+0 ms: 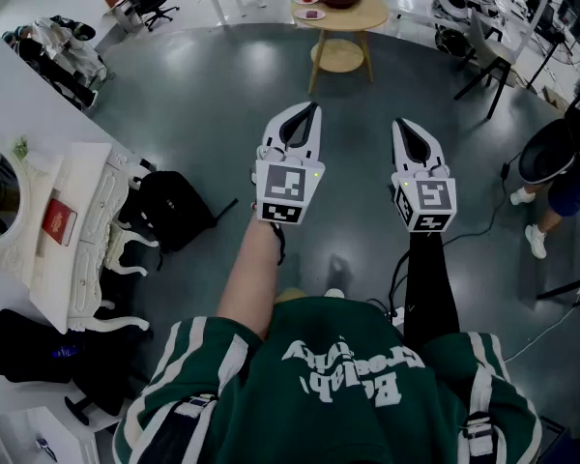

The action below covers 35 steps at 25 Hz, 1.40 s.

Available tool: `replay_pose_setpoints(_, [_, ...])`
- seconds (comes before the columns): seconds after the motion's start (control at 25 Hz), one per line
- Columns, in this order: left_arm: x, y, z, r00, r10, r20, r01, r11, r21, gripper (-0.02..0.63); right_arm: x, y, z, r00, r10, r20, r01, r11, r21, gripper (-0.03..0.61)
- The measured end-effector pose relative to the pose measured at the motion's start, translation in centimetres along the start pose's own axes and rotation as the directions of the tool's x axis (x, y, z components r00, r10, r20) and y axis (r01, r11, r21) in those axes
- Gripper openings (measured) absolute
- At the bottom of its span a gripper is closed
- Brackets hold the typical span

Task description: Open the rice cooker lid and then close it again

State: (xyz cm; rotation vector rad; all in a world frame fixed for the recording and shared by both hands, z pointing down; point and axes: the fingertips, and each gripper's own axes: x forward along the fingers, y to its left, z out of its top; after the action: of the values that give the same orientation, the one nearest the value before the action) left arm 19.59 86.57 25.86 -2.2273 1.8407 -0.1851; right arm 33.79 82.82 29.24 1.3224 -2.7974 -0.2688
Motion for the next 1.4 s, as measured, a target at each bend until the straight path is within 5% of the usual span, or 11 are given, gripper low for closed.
replay_pose_setpoints(0.72, [-1.5,0.5,-1.5,0.999,0.032,-0.024,-0.032,0.999,-0.018,-0.005,-0.5,0.5,-2.1,1.0,-0.005,0.001,0.005,0.998,0.065,0.003])
replay_pose_setpoints(1.4, [15.0,7.8,-5.7,1.0,-0.009,-0.013,0.009,1.0,-0.015,-0.005,15.4,-5.4,-5.5,1.0,-0.006,0.001,0.006,0.997,0.077,0.004])
